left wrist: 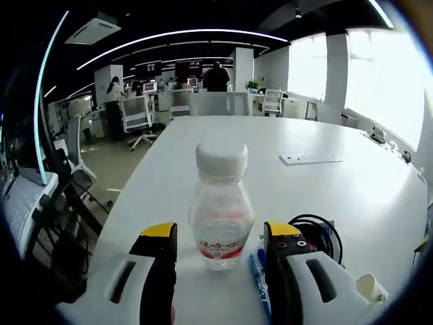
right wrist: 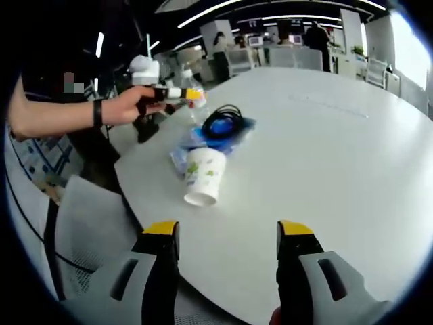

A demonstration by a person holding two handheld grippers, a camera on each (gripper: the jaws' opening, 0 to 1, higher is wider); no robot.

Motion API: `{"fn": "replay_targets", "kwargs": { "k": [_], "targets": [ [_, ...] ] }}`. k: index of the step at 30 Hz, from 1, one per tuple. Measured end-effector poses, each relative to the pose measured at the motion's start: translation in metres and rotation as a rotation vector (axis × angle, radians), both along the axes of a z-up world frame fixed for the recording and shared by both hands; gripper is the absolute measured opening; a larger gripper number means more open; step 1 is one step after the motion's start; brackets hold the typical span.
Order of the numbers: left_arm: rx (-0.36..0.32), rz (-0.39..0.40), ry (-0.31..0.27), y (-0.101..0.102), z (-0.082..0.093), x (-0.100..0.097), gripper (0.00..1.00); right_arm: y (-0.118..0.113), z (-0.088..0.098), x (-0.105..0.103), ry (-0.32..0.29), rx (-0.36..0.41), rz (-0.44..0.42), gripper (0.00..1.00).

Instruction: Arrange the tabletop items into an orderly group along one side of the table until the central work area is clear of visible clutter.

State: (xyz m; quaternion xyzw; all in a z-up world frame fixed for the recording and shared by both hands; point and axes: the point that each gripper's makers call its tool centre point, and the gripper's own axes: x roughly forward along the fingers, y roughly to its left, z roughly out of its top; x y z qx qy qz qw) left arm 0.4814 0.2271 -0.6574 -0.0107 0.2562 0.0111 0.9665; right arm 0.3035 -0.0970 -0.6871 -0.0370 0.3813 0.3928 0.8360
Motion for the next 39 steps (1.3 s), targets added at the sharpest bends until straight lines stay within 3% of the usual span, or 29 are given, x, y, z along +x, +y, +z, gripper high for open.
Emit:
{"fn": "replay_targets", "kwargs": {
  "k": [12,30,39],
  "targets": [
    [0.007,0.0,0.004,0.004,0.01,-0.044,0.5,0.011,0.004,-0.001,-0.02,0.019,0.011,0.55],
    [-0.027,-0.028,0.025,-0.024,0.011,-0.105,0.51,0.015,0.012,-0.006,-0.03,0.059,-0.011,0.54],
    [-0.031,-0.057,0.032,-0.038,0.008,-0.123,0.51,0.014,0.013,-0.008,-0.021,0.084,-0.022,0.53]
  ]
}}
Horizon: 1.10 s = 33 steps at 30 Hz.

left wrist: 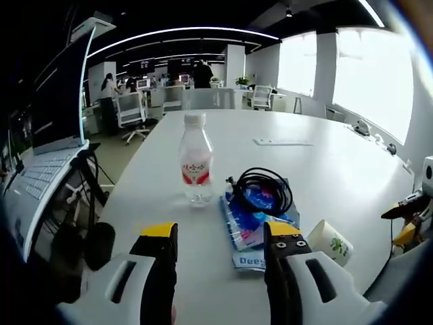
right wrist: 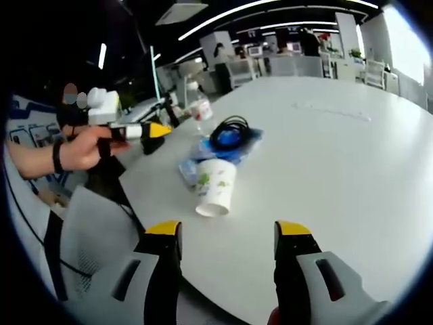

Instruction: Arrange the tabletop items into an orderly group along one side of the table until the central work area is clear of visible clutter.

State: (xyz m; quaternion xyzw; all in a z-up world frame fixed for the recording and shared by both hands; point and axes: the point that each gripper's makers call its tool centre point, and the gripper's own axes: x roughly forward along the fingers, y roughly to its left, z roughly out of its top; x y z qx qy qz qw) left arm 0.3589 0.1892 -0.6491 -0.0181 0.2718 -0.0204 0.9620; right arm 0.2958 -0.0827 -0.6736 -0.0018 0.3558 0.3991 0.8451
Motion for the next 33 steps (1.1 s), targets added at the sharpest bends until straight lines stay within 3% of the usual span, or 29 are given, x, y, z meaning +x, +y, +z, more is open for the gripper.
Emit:
{"fn": "replay_targets", "kwargs": {
  "k": [15,33],
  "targets": [
    [-0.014,-0.027,0.026,-0.018,-0.011,-0.027,0.51,0.002,-0.006,0.0,0.006,-0.001,0.011,0.53],
    [-0.018,-0.045,0.024,-0.018,-0.013,-0.035,0.51,0.019,-0.008,0.012,0.006,0.003,0.045,0.52]
  ]
}}
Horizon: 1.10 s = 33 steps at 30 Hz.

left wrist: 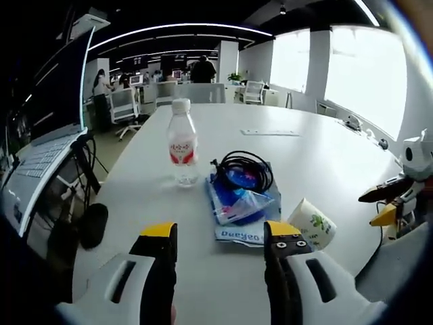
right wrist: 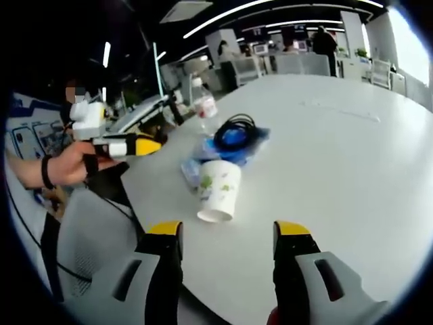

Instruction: Arrange the tabletop items into an orderly group along one side of the table until the central work area is clear of visible clutter.

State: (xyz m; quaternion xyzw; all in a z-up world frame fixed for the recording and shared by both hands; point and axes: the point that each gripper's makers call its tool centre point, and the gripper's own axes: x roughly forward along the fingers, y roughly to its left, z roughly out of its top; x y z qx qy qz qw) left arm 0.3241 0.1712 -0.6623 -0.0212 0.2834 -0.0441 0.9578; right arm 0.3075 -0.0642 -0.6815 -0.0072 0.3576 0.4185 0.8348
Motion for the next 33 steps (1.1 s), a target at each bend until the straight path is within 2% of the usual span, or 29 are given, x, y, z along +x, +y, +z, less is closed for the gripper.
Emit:
{"fn": "replay_targets", "kwargs": {
  "k": [8,20,28,33],
  "targets": [
    [-0.004,-0.012,-0.002,0.001,0.001,0.0,0.52,0.009,0.003,0.016,-0.011,-0.005,0.014,0.52],
    [-0.017,-0.032,0.005,0.006,0.0,-0.007,0.53,0.027,0.014,0.057,-0.035,0.014,0.029,0.5],
    [-0.009,-0.08,0.015,-0.001,-0.001,-0.013,0.54,0.05,0.006,0.088,-0.005,0.039,0.03,0.49],
    [-0.017,-0.077,0.011,-0.001,0.002,-0.017,0.54,0.069,-0.001,0.105,0.009,0.043,0.036,0.49]
  ]
}}
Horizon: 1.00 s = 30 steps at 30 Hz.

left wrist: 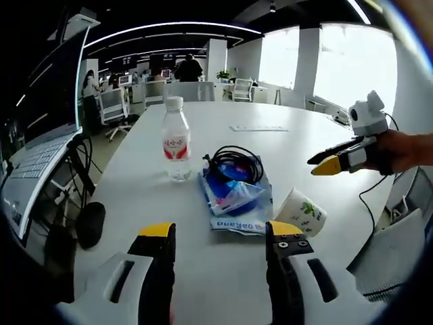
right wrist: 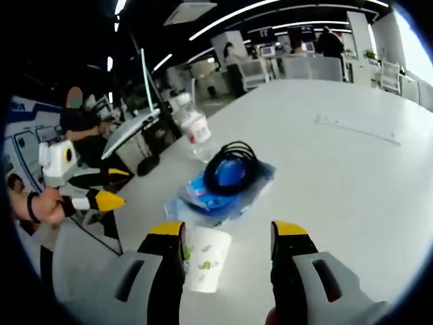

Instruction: Arrange the tabletop items into an orderly group along one side of the table until the central work area is clear of visible clutter.

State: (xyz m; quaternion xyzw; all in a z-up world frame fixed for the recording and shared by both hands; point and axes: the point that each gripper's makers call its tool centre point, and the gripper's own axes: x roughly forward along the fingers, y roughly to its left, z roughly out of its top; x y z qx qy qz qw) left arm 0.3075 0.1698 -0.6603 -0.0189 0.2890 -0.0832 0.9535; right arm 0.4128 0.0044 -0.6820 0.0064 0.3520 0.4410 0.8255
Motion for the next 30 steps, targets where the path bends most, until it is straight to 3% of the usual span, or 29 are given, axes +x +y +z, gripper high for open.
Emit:
{"fn": "replay_targets", "kwargs": {
  "k": [11,30],
  "targets": [
    [-0.001,-0.007,-0.007,-0.003,0.006,-0.002,0.54,0.035,-0.012,0.025,0.044,0.024,-0.012,0.47],
    [-0.003,0.015,0.003,0.0,0.01,-0.006,0.53,0.066,-0.04,0.061,0.135,0.062,-0.101,0.41]
  ]
}}
